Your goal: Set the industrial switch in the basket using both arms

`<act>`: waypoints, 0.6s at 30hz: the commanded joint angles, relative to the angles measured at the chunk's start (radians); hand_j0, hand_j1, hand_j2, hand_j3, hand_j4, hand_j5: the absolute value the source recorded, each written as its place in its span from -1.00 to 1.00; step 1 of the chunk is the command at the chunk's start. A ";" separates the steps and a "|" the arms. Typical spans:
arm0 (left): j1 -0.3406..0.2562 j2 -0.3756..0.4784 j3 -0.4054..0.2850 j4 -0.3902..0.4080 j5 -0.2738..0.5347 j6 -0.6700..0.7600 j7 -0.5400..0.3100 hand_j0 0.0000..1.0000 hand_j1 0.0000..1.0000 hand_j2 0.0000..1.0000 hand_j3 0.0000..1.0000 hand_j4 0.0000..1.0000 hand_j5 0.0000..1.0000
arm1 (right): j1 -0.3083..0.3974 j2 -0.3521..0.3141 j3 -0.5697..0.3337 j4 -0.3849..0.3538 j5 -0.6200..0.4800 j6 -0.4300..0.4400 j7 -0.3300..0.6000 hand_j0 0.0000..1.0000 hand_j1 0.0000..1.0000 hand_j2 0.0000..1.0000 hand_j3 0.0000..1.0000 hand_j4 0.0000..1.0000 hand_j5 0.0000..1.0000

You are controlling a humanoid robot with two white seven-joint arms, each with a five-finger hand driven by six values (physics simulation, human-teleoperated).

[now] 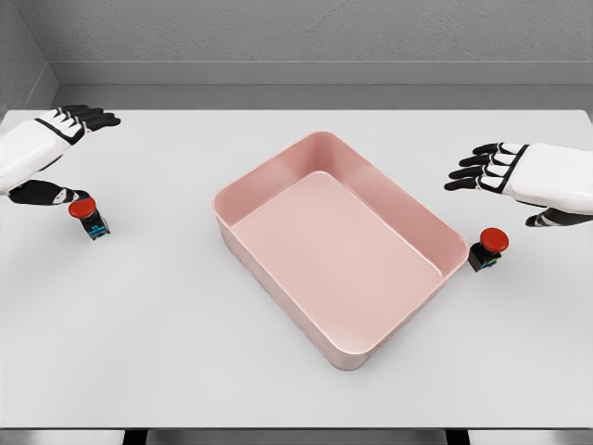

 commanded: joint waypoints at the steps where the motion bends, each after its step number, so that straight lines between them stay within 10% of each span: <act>1: 0.000 0.000 -0.001 -0.006 0.007 0.000 0.001 1.00 1.00 1.00 1.00 1.00 1.00 | 0.002 -0.003 -0.001 0.000 -0.006 0.001 -0.001 1.00 1.00 1.00 1.00 1.00 1.00; 18: 0.037 0.012 -0.028 0.017 -0.042 0.000 -0.024 1.00 1.00 1.00 1.00 1.00 1.00 | 0.129 -0.052 0.002 0.052 -0.333 0.001 -0.013 1.00 1.00 1.00 1.00 1.00 1.00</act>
